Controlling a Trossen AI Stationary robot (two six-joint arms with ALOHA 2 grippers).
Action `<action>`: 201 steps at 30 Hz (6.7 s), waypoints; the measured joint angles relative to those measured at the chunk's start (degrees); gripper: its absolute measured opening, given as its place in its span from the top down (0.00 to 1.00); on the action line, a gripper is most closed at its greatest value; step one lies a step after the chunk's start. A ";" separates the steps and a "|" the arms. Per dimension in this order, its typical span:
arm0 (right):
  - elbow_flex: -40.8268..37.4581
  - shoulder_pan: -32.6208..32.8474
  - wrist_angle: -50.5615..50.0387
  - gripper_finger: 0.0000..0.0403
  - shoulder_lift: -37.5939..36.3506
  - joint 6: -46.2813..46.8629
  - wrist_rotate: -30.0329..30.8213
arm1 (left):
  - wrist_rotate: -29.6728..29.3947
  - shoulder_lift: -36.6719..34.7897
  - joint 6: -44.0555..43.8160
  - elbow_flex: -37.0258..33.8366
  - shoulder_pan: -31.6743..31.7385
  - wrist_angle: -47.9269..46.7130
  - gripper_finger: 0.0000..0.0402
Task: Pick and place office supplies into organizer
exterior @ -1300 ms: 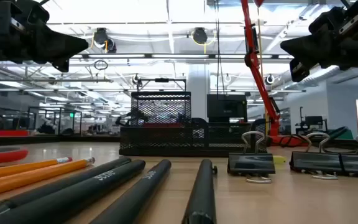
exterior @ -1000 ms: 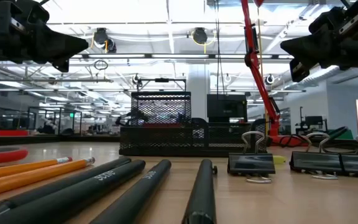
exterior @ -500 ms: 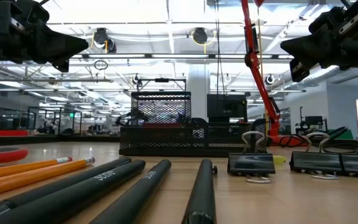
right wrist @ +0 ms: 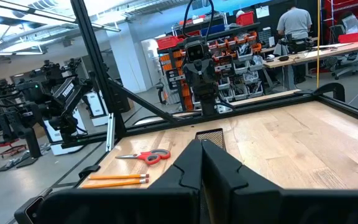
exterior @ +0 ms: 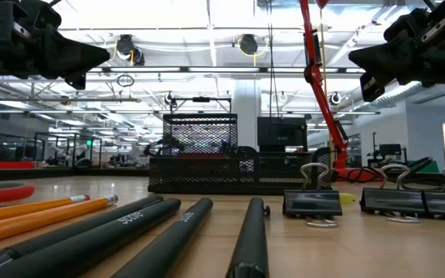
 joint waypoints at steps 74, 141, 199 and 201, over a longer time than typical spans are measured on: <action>0.02 -0.02 0.00 1.00 0.01 0.00 0.00 | 0.00 0.00 0.01 0.01 -0.01 0.00 0.88; 0.75 0.04 3.60 1.00 -0.01 -4.34 0.05 | -4.46 -0.01 7.72 0.02 0.00 4.81 0.88; 57.62 56.03 -18.82 0.55 77.21 -18.34 59.89 | -12.01 0.01 13.16 0.02 0.01 5.45 0.88; 57.64 56.72 -18.83 0.55 78.57 -16.64 59.22 | -12.01 0.01 13.40 0.02 0.02 5.85 0.88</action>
